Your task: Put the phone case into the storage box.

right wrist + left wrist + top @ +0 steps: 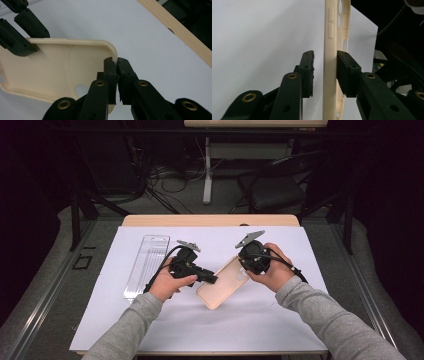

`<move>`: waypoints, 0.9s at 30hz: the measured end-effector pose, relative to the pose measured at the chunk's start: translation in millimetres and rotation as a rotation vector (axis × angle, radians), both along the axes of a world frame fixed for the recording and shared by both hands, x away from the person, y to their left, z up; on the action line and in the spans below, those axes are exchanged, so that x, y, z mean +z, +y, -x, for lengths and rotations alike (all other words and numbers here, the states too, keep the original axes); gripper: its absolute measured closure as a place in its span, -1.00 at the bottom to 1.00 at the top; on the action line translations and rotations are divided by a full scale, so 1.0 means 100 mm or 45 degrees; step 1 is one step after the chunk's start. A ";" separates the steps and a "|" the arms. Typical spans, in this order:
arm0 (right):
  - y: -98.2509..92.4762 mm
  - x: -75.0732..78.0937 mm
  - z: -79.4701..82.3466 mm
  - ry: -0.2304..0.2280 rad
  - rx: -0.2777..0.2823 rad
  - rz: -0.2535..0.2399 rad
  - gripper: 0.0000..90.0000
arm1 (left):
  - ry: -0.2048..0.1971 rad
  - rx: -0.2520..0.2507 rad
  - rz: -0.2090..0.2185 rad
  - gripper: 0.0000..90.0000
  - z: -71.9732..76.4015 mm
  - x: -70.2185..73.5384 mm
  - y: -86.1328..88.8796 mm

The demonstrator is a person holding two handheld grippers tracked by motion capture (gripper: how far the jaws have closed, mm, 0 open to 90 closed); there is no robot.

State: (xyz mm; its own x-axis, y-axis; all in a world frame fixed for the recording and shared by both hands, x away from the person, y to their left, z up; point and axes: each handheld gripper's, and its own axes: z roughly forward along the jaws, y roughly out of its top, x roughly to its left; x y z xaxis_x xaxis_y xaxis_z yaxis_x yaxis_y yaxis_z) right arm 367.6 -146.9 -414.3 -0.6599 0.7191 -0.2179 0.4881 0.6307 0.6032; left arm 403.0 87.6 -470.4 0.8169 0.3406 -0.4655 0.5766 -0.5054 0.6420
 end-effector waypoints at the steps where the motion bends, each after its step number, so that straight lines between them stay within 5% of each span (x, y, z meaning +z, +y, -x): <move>1: 0.00 0.00 0.00 -0.001 0.002 0.000 0.92 | -0.002 0.003 -0.004 0.53 0.00 0.00 0.00; 27: 0.02 0.00 0.02 -0.015 0.018 -0.006 0.92 | 0.022 -0.016 -0.023 0.62 -0.01 -0.06 -0.07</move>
